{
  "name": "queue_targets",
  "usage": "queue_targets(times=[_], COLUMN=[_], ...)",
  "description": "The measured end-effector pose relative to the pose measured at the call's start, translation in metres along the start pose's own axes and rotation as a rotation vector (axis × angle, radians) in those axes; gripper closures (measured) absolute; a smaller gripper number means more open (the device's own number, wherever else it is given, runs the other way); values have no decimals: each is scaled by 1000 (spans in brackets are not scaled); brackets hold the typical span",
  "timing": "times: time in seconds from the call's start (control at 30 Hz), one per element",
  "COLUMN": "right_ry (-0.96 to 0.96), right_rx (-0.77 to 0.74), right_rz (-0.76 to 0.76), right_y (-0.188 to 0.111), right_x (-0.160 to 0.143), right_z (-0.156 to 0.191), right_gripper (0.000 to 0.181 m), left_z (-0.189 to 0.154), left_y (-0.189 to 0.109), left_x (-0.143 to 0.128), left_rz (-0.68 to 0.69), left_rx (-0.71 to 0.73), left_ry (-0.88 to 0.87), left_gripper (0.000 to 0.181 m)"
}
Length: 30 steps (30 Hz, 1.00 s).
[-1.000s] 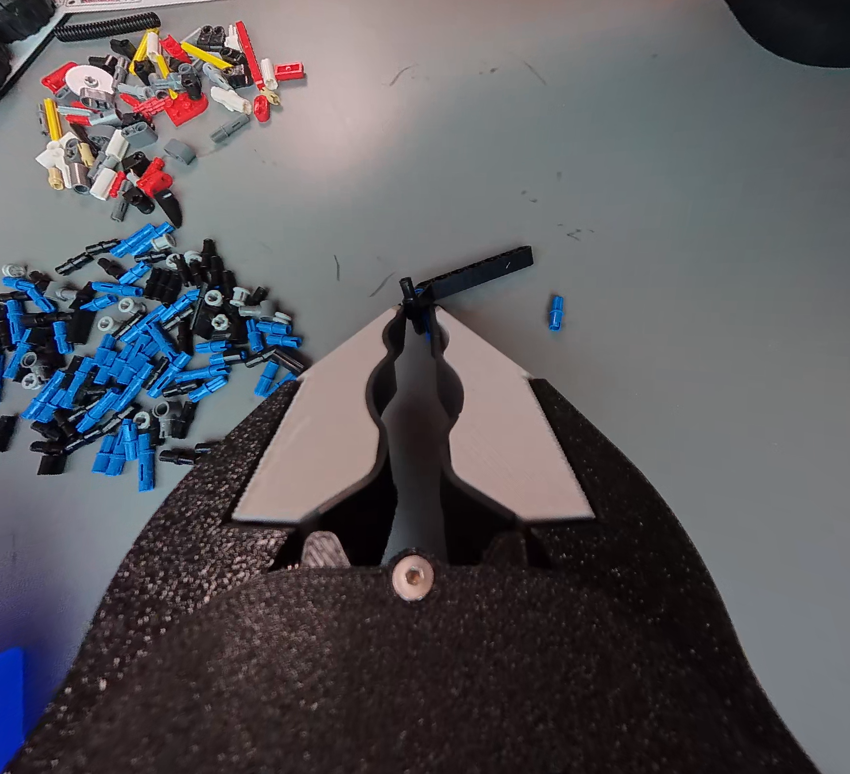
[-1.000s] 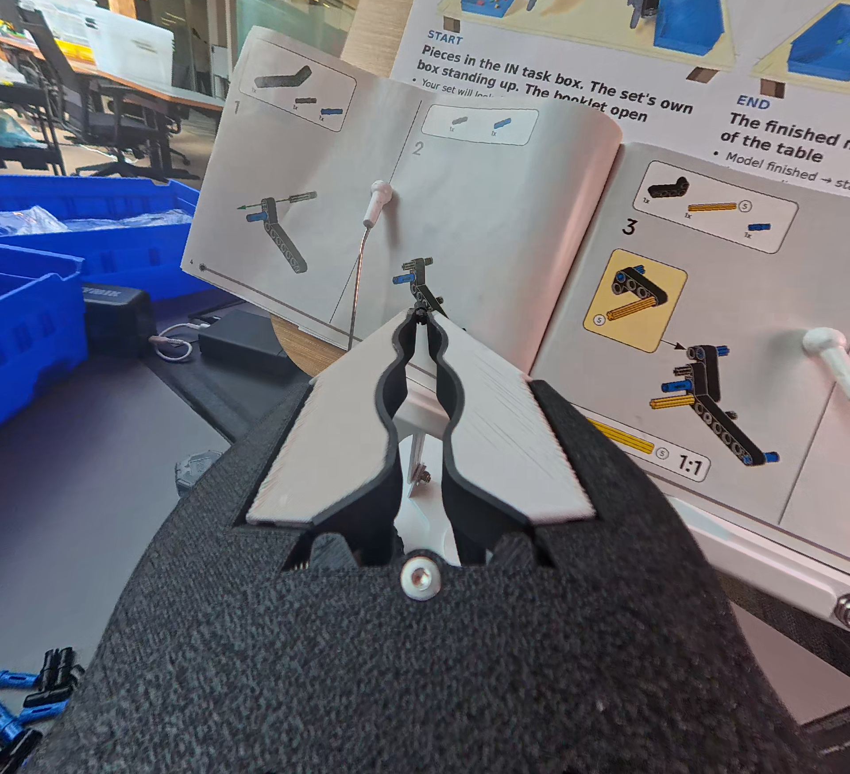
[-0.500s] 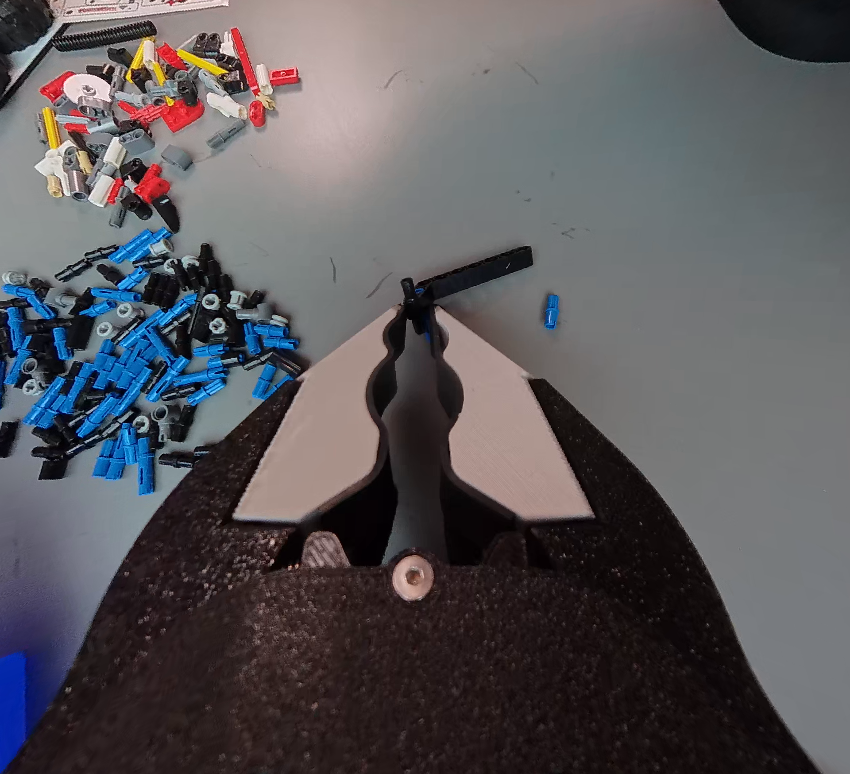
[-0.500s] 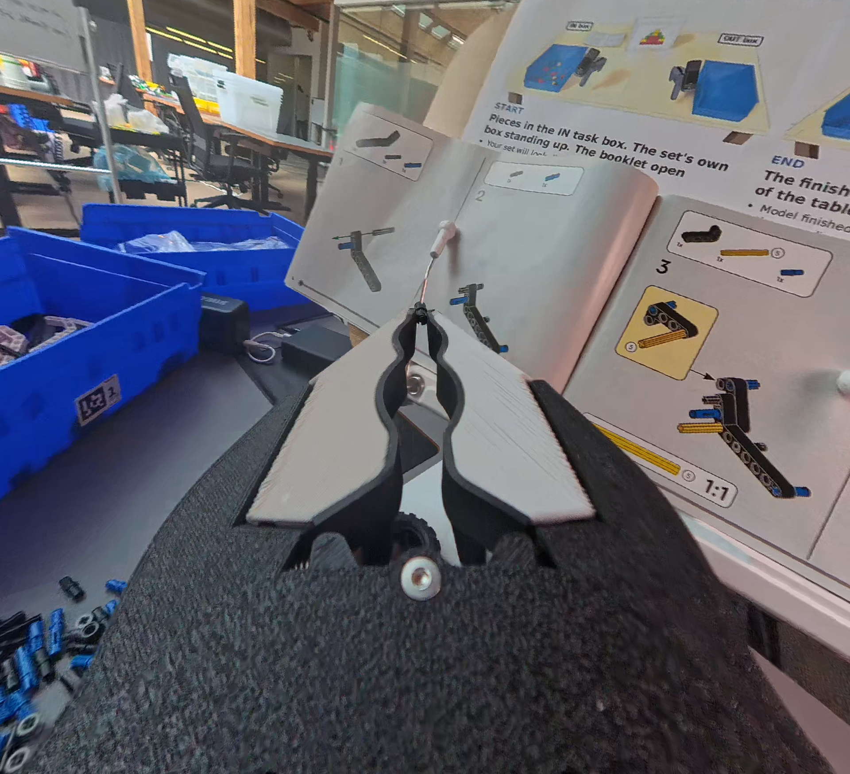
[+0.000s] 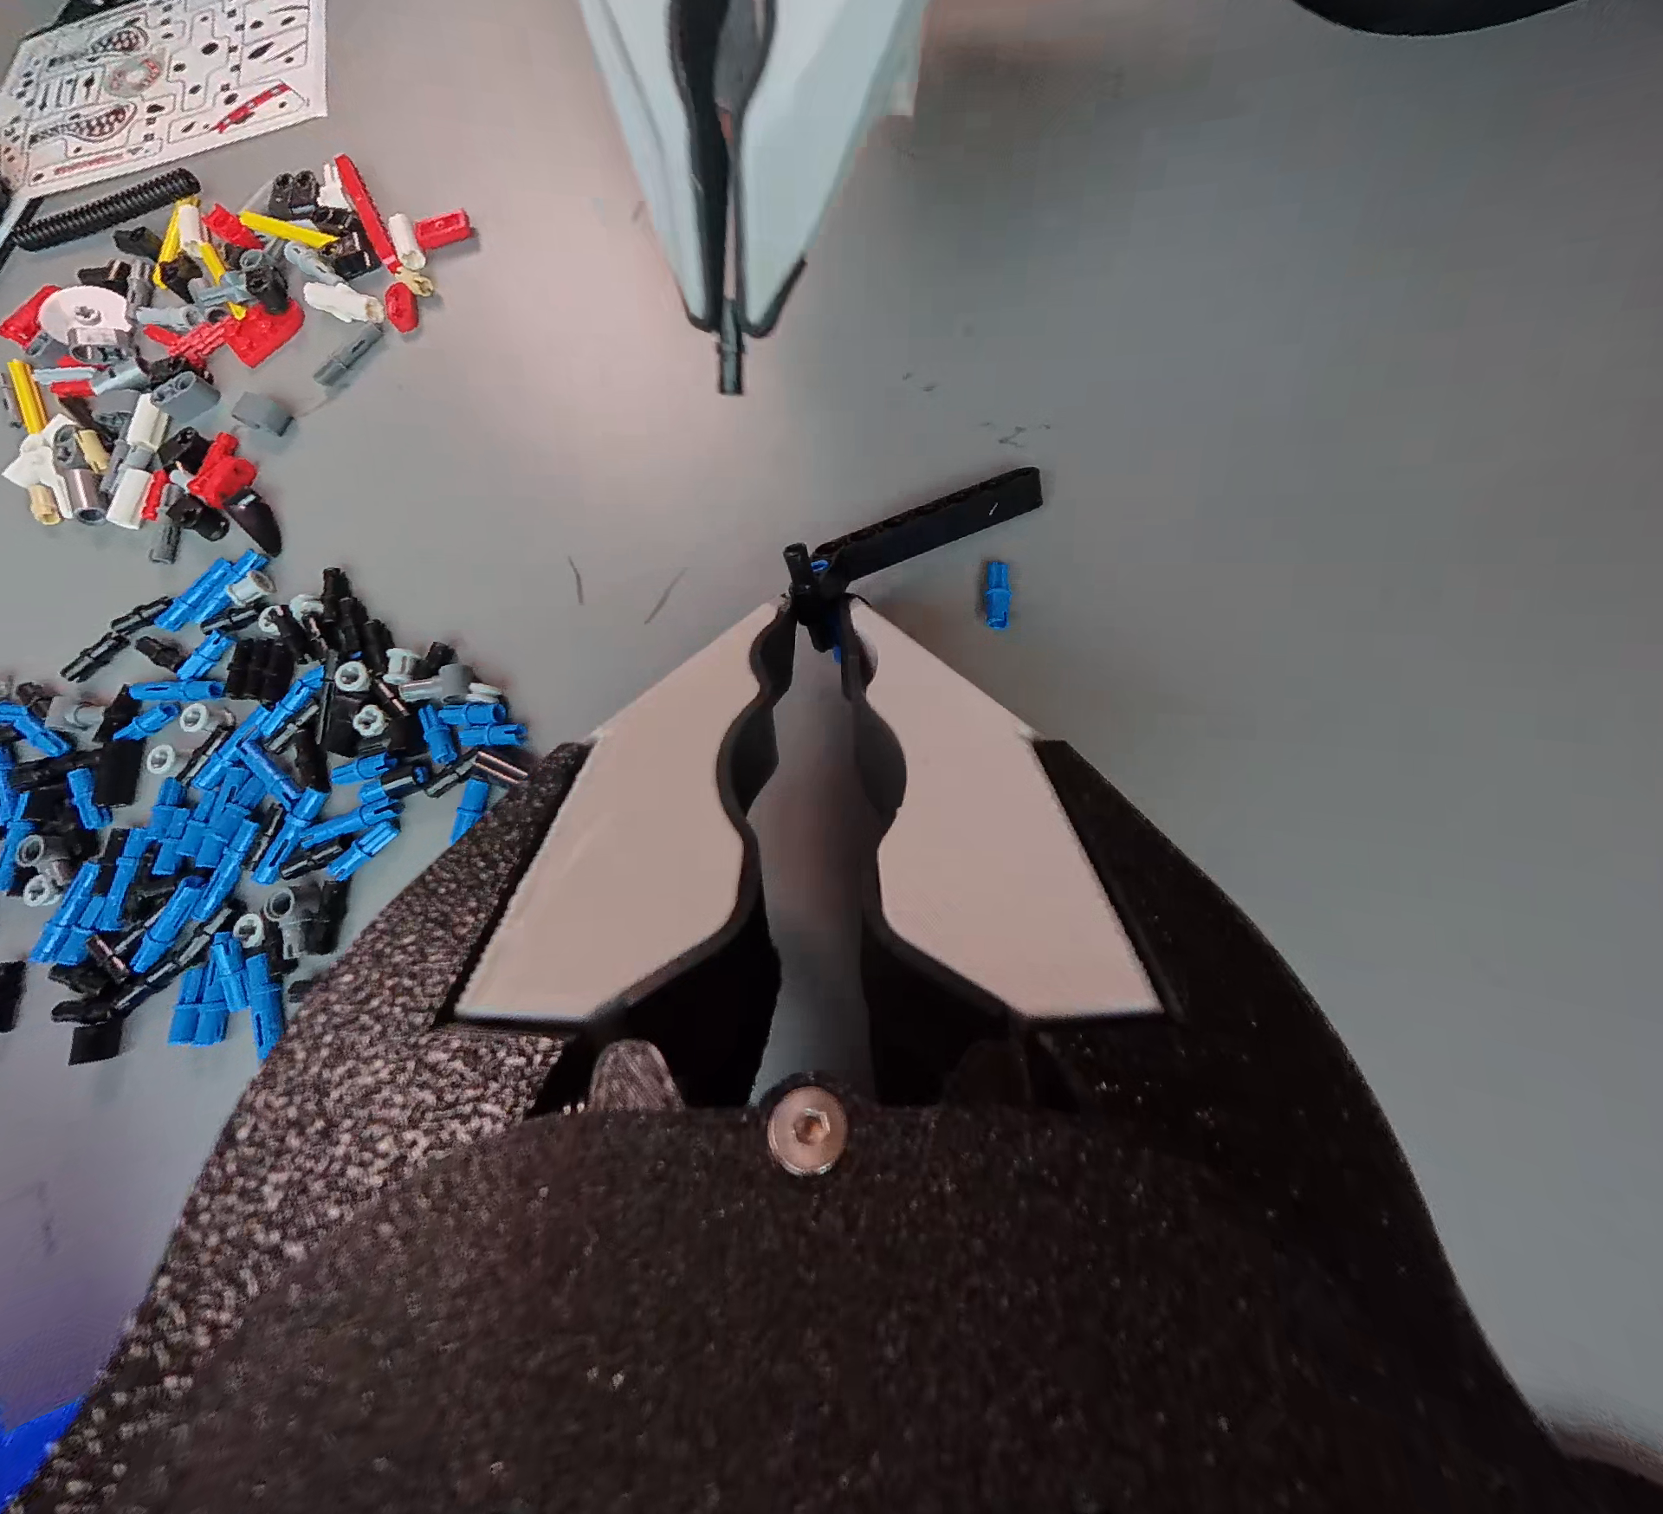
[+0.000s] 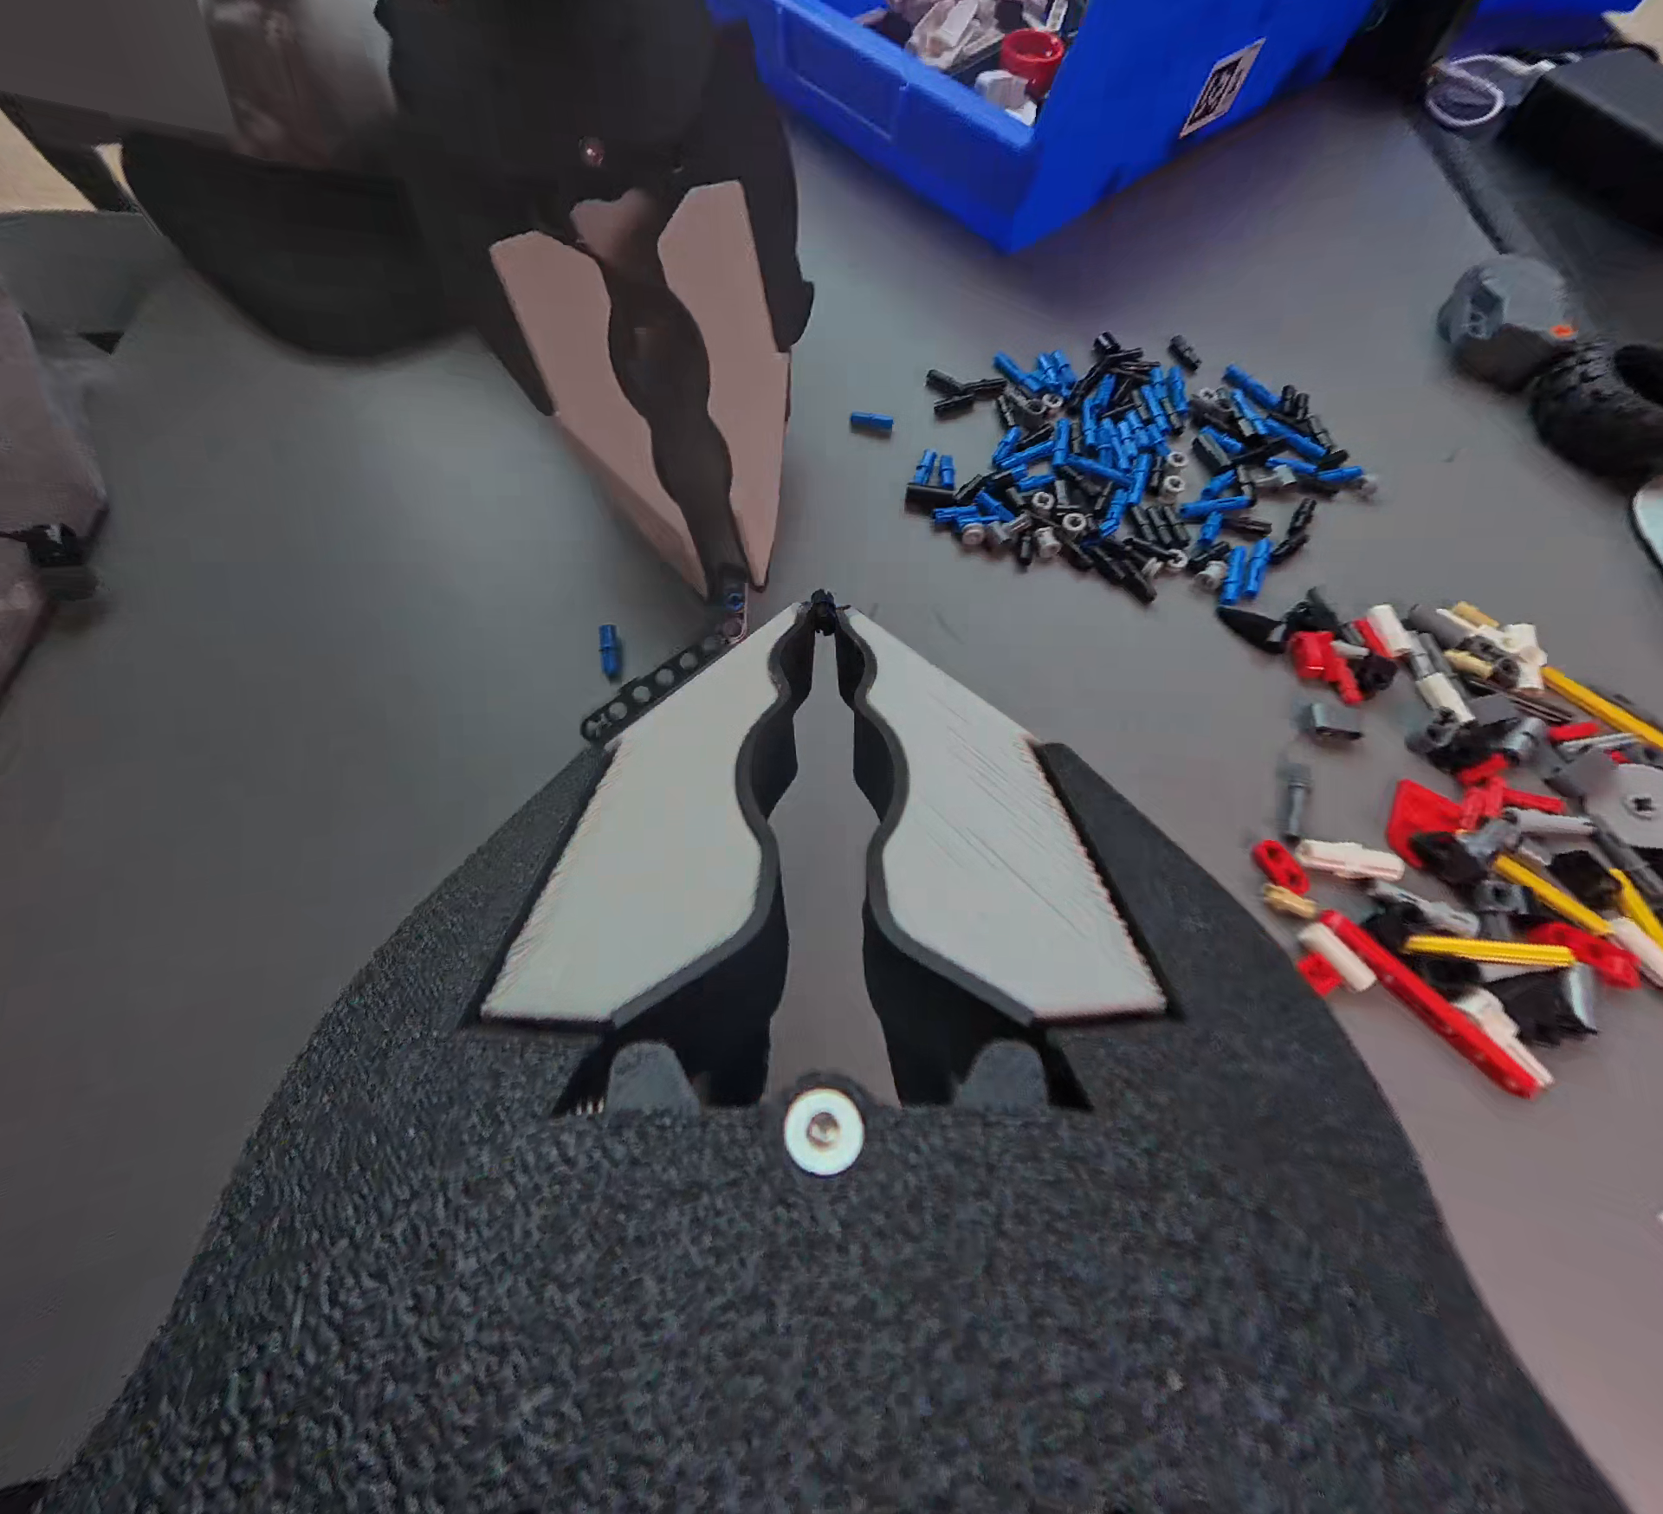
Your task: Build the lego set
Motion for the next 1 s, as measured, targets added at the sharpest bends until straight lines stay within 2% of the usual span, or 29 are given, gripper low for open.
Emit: queue_targets(times=[0.03,0.2,0.77,1.0], right_ry=[4,-9,-21,-124], right_rx=[15,37,114,127], right_rz=[28,96,114,194], right_y=[1,10,12,12], right_x=[-8,-29,-30,-30], right_z=[11,30,44,42], right_gripper=[177,177,177,177], left_z=[-1,-2,-3,0], left_y=[1,2,2,5], left_x=[0,1,1,3], left_rz=[0,2,4,1], left_rx=[-5,-9,-4,-16], left_ry=[6,23,29,-15], left_gripper=[172,171,171,171])
Point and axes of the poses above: each gripper's, where its closed fingertips meet, y out along the fingers, x out of its top, z = x × y across the jaws, the point moved 2 cm from there along -y, back along the fingers, and after that the axes turned 14 degrees about -x, right-handed, at the moved point
